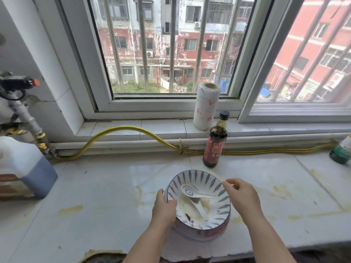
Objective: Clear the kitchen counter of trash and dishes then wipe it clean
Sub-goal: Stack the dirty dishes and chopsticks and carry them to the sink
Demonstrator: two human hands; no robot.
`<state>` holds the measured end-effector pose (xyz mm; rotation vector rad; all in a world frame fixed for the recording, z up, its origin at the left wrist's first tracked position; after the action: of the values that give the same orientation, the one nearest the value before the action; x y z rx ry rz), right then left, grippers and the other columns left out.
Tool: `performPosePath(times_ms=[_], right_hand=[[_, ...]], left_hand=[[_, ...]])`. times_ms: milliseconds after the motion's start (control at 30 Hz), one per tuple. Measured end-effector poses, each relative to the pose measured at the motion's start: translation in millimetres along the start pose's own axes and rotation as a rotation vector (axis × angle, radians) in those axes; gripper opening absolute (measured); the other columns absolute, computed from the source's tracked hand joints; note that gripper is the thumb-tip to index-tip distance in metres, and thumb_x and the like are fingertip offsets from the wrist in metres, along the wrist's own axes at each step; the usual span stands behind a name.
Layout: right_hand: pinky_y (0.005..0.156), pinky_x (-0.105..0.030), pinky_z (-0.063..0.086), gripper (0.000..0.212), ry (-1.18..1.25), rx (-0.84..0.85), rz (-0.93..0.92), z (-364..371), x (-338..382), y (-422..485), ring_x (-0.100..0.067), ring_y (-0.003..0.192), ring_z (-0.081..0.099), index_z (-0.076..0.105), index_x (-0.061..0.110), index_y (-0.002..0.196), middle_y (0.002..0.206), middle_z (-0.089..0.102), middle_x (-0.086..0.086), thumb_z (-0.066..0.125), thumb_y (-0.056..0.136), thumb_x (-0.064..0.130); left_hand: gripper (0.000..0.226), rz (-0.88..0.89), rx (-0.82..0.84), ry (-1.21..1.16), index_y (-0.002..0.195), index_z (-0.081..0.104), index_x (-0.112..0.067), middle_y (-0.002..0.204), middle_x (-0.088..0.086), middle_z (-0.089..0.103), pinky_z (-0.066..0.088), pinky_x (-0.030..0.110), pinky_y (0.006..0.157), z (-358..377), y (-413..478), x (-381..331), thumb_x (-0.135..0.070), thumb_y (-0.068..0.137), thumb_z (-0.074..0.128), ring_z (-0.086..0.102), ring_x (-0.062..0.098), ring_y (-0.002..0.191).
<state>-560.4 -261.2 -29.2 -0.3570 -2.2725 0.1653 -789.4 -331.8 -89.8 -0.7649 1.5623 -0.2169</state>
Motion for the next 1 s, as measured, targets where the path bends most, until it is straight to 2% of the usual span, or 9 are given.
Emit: performPosePath(times_ms=[67,133,233,300,433,500,567,800,1000], right_hand=[[0.091,-0.034,0.044,0.038,0.229,0.044,0.12,11,-15,4,-0.02,0.103,0.056,0.06,0.013,0.124,0.121,0.063,-0.005,0.059,0.091,0.03],[0.091,-0.036,0.044,0.043,0.427,0.172,0.278,32,-29,7,-0.024,0.108,0.057,0.053,0.009,0.132,0.126,0.06,-0.007,0.057,0.094,0.028],[0.067,-0.034,0.052,0.029,0.58,0.307,0.374,54,-38,10,-0.029,0.085,0.065,0.061,0.01,0.119,0.098,0.068,-0.011,0.052,0.098,0.028],[0.06,-0.035,0.055,0.025,0.634,0.318,0.39,59,-39,13,-0.032,0.076,0.067,0.062,0.01,0.114,0.092,0.07,-0.014,0.052,0.098,0.026],[0.067,-0.044,0.058,0.035,0.657,0.37,0.439,64,-43,17,-0.036,0.081,0.07,0.057,0.008,0.123,0.102,0.07,-0.019,0.059,0.094,0.027],[0.076,-0.048,0.057,0.033,0.643,0.408,0.453,63,-43,18,-0.037,0.085,0.069,0.06,0.005,0.118,0.1,0.07,-0.021,0.06,0.093,0.025],[0.075,-0.046,0.056,0.028,0.65,0.435,0.448,64,-43,20,-0.037,0.085,0.069,0.061,0.003,0.113,0.097,0.071,-0.022,0.06,0.093,0.022],[0.057,-0.035,0.054,0.018,0.562,0.544,0.331,60,-23,19,-0.031,0.068,0.068,0.062,0.003,0.1,0.083,0.07,-0.02,0.057,0.095,0.018],[0.051,-0.032,0.051,0.014,0.482,0.695,0.156,64,14,-1,-0.03,0.062,0.066,0.063,0.004,0.094,0.074,0.069,-0.016,0.055,0.095,0.015]], left_hand=[[0.034,-0.05,-0.001,-0.088,0.126,0.047,-0.019,0.105,0.002,0.064,0.056,0.033,0.071,1,5,3,-0.015,0.092,0.047,0.066,0.023,0.091],[0.029,-0.094,0.006,-0.151,0.119,0.053,-0.019,0.101,0.008,0.068,0.059,0.041,0.072,5,7,5,-0.015,0.091,0.049,0.069,0.028,0.086],[0.032,-0.116,-0.014,-0.209,0.119,0.054,-0.02,0.103,0.01,0.069,0.059,0.045,0.078,8,12,9,-0.018,0.087,0.054,0.07,0.03,0.087],[0.034,-0.138,-0.022,-0.253,0.119,0.055,-0.018,0.102,0.011,0.07,0.06,0.044,0.076,10,14,11,-0.018,0.085,0.057,0.071,0.03,0.085],[0.025,-0.194,-0.063,-0.441,0.11,0.061,-0.007,0.093,0.018,0.073,0.059,0.043,0.07,13,10,15,-0.011,0.085,0.064,0.072,0.034,0.081],[0.019,-0.211,-0.132,-0.512,0.104,0.062,-0.003,0.09,0.02,0.072,0.057,0.038,0.067,14,7,18,-0.009,0.086,0.065,0.07,0.033,0.078],[0.021,-0.226,-0.174,-0.546,0.106,0.062,-0.001,0.089,0.021,0.071,0.056,0.038,0.067,15,5,18,-0.008,0.086,0.065,0.069,0.033,0.076],[0.025,-0.266,-0.314,-0.722,0.11,0.063,0.002,0.098,0.024,0.07,0.056,0.038,0.067,17,-19,37,-0.006,0.087,0.064,0.068,0.034,0.078],[0.023,-0.18,-0.444,-0.861,0.108,0.066,-0.001,0.1,0.022,0.07,0.055,0.043,0.075,-6,-54,44,-0.009,0.087,0.065,0.068,0.035,0.087]])
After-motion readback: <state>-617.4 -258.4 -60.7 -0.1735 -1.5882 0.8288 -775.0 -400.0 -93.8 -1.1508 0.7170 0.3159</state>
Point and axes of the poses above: each hand's wrist, its own y-axis towards the middle knuckle, its own z-axis out of the palm, x = y × z, the point moved 7 cm from there along y, towards the middle knuckle
